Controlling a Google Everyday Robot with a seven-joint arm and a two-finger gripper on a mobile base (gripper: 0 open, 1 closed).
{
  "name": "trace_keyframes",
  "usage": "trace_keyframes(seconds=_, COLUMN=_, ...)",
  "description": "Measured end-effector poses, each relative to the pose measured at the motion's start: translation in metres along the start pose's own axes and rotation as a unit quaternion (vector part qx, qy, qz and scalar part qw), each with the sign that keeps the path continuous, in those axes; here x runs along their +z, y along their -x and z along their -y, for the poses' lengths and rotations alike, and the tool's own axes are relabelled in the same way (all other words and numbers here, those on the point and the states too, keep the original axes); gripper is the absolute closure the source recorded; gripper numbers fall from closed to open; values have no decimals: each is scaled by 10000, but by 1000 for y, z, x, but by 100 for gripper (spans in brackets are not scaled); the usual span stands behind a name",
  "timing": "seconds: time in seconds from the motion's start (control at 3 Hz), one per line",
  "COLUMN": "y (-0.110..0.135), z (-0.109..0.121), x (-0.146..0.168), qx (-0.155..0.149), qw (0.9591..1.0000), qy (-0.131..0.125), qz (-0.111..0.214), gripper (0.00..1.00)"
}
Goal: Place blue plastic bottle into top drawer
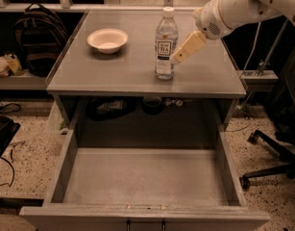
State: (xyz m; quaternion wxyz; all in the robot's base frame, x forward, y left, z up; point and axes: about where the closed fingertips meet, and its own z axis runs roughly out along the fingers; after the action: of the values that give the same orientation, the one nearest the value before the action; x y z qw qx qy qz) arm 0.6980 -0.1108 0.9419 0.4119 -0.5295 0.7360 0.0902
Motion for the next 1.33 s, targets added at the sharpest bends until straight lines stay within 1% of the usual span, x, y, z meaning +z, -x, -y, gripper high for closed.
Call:
trace_keyframes(seconds=0.33, y=8, z=1, x=15, qx=37, qw=10000, qy=64, qz=51, gripper=0)
trace_keyframes(seconds=1.0, y=21, z=-14, x=45, qx=151, qw=9989, qy=375, qz=238, gripper=0)
trace_keyframes(seconds=1.33, y=21, z=-14, x=45, qx=150, qw=9989, qy=375, qz=238, gripper=19)
